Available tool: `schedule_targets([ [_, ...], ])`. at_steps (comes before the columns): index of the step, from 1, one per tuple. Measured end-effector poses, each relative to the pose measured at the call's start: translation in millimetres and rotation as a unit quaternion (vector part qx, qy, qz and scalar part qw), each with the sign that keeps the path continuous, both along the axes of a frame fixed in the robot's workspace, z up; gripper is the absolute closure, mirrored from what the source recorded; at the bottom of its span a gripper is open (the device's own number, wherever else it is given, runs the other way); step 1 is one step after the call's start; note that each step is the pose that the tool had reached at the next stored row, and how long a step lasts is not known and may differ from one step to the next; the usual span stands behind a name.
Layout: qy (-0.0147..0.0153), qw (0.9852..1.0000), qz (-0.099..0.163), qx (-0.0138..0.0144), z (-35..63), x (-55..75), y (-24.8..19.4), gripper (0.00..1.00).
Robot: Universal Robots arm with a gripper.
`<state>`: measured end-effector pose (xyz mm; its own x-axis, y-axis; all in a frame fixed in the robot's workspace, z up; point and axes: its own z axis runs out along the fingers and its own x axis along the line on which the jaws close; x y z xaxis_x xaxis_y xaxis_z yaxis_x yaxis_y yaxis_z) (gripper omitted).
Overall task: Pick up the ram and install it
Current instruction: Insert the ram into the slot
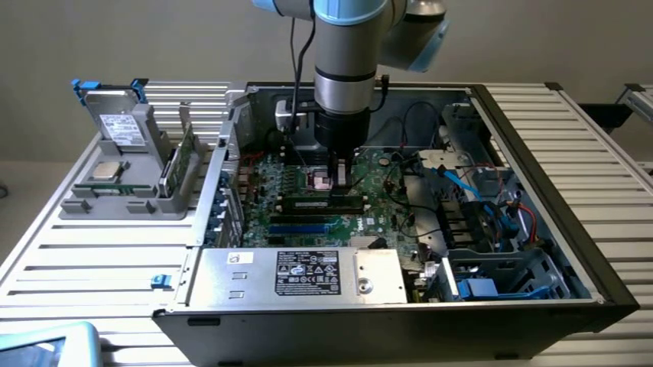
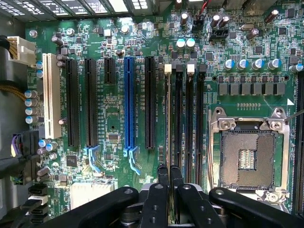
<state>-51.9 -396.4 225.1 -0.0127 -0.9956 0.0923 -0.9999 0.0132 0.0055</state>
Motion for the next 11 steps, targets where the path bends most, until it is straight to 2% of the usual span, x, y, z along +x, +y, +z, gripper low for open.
schedule_targets([
  [5, 0.0000, 1.0000, 0.000, 0.0000, 0.0, 0.0, 0.0, 0.86],
  [7, 0.0000, 1.0000, 0.000, 0.0000, 0.0, 0.0, 0.0, 0.84],
  [8, 0.0000, 1.0000, 0.000, 0.0000, 0.0, 0.0, 0.0, 0.78],
  [11, 0.0000, 1.0000, 0.000, 0.0000, 0.0, 0.0, 0.0, 0.78],
])
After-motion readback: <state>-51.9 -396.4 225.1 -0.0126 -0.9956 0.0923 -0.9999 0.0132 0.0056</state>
